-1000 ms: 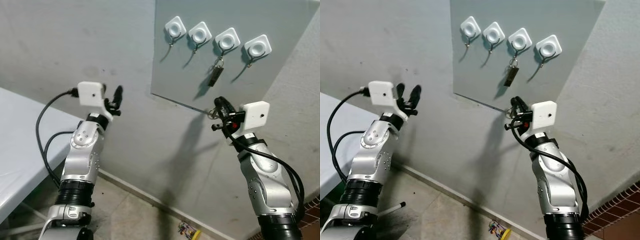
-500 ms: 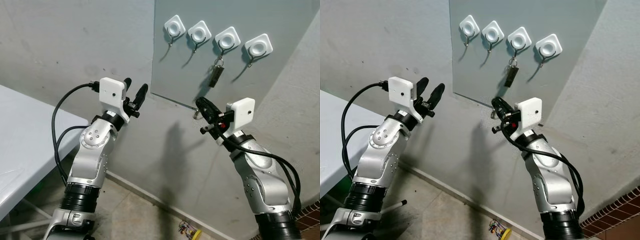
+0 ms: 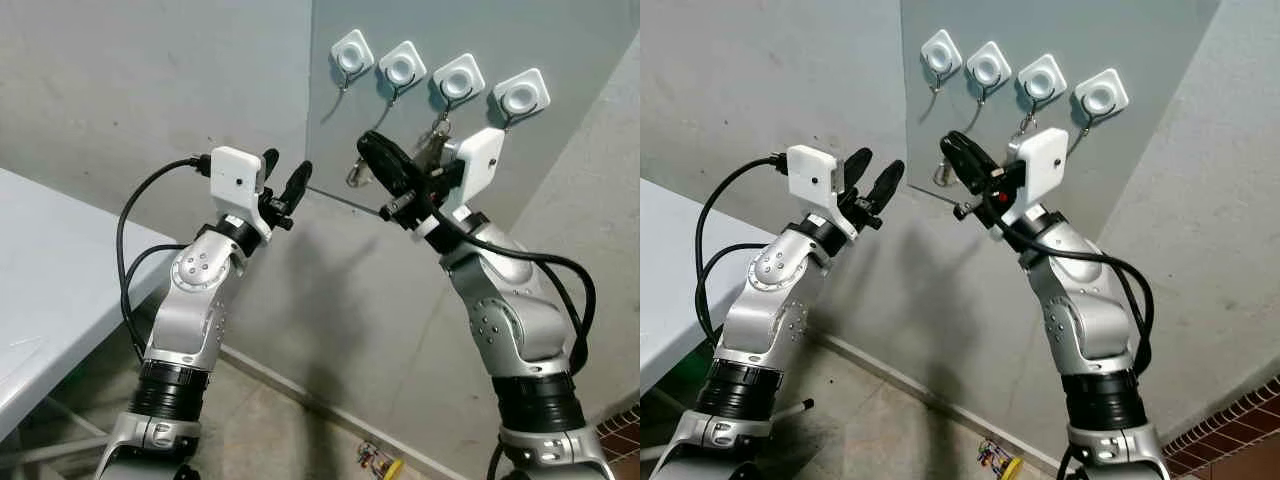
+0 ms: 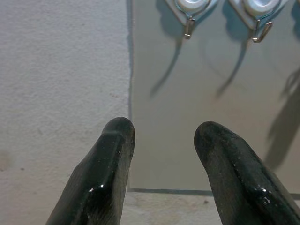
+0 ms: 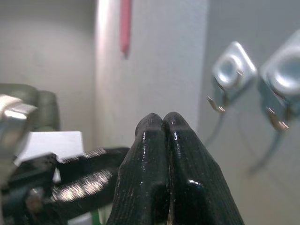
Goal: Hang keys on a hook
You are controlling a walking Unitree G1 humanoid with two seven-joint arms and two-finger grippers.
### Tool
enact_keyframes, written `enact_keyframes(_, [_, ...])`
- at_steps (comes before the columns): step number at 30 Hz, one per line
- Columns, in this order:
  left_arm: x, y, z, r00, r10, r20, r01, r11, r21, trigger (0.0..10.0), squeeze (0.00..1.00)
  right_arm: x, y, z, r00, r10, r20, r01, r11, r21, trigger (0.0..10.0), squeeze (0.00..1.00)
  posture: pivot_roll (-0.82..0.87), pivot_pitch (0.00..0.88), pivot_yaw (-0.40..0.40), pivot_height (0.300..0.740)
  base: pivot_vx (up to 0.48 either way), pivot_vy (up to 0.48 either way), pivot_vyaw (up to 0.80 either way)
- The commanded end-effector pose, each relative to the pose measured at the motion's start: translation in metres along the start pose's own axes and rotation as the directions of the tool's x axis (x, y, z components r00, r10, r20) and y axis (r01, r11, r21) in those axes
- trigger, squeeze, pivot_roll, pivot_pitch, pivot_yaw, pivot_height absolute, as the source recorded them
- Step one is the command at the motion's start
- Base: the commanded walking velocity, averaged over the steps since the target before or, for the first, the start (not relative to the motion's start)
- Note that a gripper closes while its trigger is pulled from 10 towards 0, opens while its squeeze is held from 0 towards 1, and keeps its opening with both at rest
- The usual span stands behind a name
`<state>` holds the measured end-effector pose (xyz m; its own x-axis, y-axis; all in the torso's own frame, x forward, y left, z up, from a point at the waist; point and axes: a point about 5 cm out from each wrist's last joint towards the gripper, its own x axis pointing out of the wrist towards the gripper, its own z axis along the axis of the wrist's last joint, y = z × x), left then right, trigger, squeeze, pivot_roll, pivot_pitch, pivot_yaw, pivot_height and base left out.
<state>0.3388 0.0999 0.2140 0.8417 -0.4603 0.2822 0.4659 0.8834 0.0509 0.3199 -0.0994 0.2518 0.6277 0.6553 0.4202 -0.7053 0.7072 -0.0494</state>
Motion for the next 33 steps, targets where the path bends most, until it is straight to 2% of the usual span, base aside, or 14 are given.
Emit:
enact_keyframes(1, [0.006, -0.007, 0.012, 0.999, -0.036, 0.029, 0.035, 0.999, 0.012, 10.0, 0.00, 0.006, 0.001, 0.006, 0.999, 0.050, 0.011, -0.051, 0.999, 0.010, 10.0, 0.00, -0.14, 0.000, -0.056, 0.740, 0.000, 0.000, 0.00])
enact_keyframes(10, [0.005, -0.011, 0.014, 0.998, -0.047, 0.033, 0.047, 0.999, 0.002, 10.0, 0.00, 0.016, -0.003, 0.009, 0.996, 0.089, 0.024, -0.089, 0.996, 0.030, 10.0, 0.00, -0.13, 0.000, -0.060, 0.740, 0.000, 0.000, 0.00])
enact_keyframes(16, [0.005, -0.013, 0.017, 0.998, -0.053, 0.038, 0.054, 0.999, -0.006, 10.0, 0.00, 0.022, -0.011, 0.012, 0.995, 0.091, 0.028, -0.092, 0.996, 0.014, 10.0, 0.00, -0.13, 0.000, -0.062, 0.740, 0.000, 0.000, 0.00])
enact_keyframes(21, [0.005, -0.013, 0.018, 0.998, -0.051, 0.037, 0.051, 0.999, -0.010, 10.0, 0.00, 0.027, -0.017, 0.015, 0.997, 0.063, 0.041, -0.063, 0.998, -0.001, 10.0, 0.00, -0.12, 0.000, -0.063, 0.740, 0.000, 0.000, 0.00])
enact_keyframes(25, [0.003, -0.011, 0.018, 0.999, -0.042, 0.031, 0.042, 0.999, -0.013, 10.0, 0.00, 0.030, -0.022, 0.020, 0.995, -0.022, 0.093, 0.022, 1.000, -0.002, 10.0, 0.00, -0.12, 0.008, -0.064, 0.740, 0.000, 0.000, 0.00])
enact_keyframes(33, [0.003, -0.011, 0.019, 0.999, -0.038, 0.029, 0.039, 0.999, -0.020, 10.0, 0.00, 0.033, -0.015, 0.022, 0.989, -0.053, 0.138, 0.051, 0.998, 0.021, 10.0, 0.00, -0.13, 0.020, -0.058, 0.740, 0.000, 0.000, 0.00])
